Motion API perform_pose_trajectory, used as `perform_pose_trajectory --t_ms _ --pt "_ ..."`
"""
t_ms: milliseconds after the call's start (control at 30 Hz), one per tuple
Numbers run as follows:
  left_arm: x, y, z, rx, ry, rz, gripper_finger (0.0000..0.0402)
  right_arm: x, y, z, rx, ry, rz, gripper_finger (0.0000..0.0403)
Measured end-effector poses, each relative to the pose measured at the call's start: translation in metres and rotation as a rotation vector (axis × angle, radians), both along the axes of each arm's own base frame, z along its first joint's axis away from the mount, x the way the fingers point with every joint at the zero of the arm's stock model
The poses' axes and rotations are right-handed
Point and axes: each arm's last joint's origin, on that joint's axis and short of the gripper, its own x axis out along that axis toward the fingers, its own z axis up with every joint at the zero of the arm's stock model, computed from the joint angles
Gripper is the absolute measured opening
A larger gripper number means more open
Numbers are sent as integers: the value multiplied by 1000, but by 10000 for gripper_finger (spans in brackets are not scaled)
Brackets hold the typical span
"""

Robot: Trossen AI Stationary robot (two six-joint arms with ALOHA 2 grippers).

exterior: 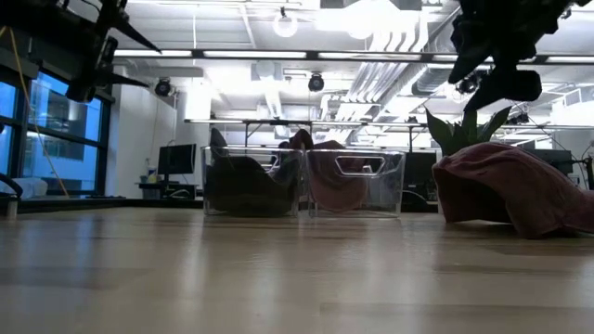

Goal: Pick & Place hat
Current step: Put the red cap into the right transparent bin

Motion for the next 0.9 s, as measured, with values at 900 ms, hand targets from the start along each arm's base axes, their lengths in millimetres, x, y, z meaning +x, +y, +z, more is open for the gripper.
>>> perform_pose_trajectory --t_ms 900 --pt "-1 -2 -6 -41 51 -42 264 151 25 13 -33 723 -298 286"
